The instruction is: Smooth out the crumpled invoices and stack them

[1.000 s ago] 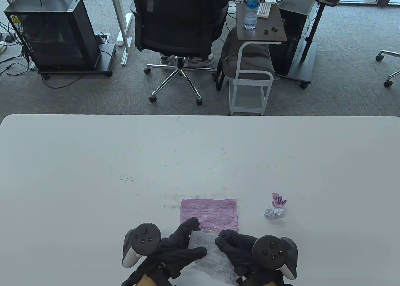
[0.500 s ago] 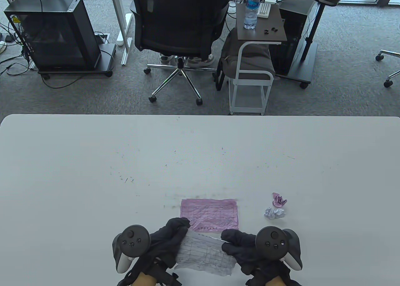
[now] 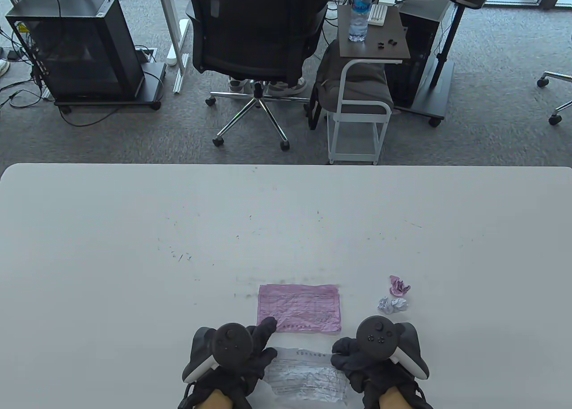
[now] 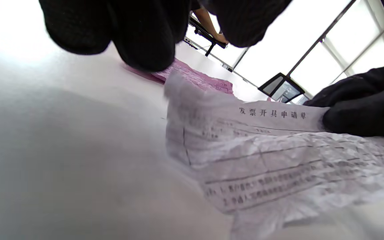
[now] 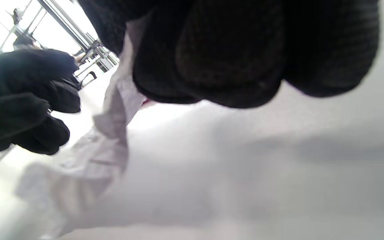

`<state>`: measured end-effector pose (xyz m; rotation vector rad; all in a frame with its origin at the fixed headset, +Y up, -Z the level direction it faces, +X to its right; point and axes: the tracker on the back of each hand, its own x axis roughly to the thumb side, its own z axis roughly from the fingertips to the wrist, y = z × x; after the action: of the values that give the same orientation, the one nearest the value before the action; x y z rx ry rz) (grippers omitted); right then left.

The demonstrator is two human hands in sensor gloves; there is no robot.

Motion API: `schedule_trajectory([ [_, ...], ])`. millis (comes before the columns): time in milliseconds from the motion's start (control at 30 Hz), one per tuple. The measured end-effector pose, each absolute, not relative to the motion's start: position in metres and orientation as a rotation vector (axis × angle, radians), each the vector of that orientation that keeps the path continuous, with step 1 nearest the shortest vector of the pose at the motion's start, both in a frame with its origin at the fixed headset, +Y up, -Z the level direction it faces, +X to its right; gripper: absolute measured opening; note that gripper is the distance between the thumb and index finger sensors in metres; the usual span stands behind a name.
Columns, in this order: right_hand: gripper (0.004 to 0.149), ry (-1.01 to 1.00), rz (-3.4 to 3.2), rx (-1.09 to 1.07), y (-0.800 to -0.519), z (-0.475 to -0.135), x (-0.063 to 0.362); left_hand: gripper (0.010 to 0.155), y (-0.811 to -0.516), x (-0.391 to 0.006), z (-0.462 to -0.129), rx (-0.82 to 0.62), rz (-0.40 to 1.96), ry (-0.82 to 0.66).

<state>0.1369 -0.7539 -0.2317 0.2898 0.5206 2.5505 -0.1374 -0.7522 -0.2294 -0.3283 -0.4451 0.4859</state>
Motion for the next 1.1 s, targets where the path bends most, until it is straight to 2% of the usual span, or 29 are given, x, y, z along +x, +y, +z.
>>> schedule_trajectory([
  [133, 0.041, 0.557, 2.626, 0.299, -0.759, -0.233, 0.130, 0.058, -0.747, -0.128, -0.226, -0.325, 0.406, -0.539],
  [300, 0.041, 0.518, 2.673, 0.335, -0.761, -0.231, 0.123, 0.055, -0.761, -0.109, -0.219, -0.534, 0.237, -0.630],
  [567, 0.041, 0.470, 2.758, 0.401, -0.764, -0.230, 0.114, 0.075, -0.784, -0.101, -0.220, -0.742, 0.019, -0.529],
  [867, 0.041, 0.479, 2.816, 0.329, -0.766, -0.230, 0.118, 0.083, -0.786, -0.109, -0.218, -0.854, -0.002, -0.324],
  [1100, 0.041, 0.477, 2.857, 0.269, -0.766, -0.231, 0.124, 0.088, -0.791, -0.114, -0.219, -0.925, 0.038, -0.286],
])
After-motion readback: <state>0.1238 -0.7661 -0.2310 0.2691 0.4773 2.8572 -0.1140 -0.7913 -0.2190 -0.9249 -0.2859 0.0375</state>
